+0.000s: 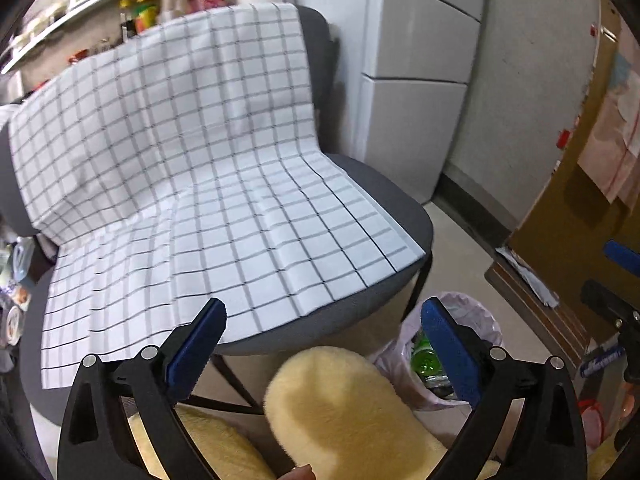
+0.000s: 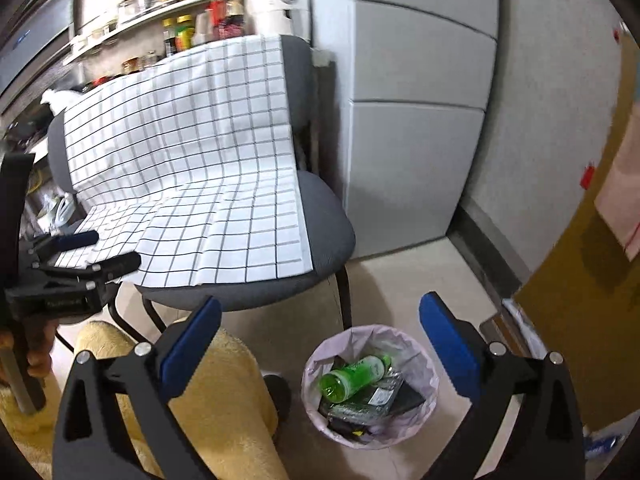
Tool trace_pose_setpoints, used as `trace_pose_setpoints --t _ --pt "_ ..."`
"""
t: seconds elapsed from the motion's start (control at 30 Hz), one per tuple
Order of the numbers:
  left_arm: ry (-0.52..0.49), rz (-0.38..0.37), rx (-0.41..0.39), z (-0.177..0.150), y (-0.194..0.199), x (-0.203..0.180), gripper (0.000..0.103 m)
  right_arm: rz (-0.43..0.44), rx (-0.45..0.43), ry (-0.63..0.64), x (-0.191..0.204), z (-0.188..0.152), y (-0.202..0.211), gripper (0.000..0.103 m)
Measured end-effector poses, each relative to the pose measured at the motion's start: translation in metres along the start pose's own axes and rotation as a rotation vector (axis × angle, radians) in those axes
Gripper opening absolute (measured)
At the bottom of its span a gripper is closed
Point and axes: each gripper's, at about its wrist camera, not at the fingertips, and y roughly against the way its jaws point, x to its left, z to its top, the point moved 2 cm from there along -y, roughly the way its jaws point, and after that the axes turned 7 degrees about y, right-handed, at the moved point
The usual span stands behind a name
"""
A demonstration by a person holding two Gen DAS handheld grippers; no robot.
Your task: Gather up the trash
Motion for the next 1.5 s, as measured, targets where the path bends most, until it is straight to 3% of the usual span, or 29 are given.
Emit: trace_pose_setpoints --t 0.3,1.5 --pt "0.005 0.05 -0.075 0.008 0.039 0.008 0.097 -0.024 -0.069 0.066 0.008 0.015 0.033 0.097" --pt "0.038 0.039 -0.068 0.009 0.039 0.012 0.097 -0.011 -0.044 0.069 0.012 0.011 0.026 0.097"
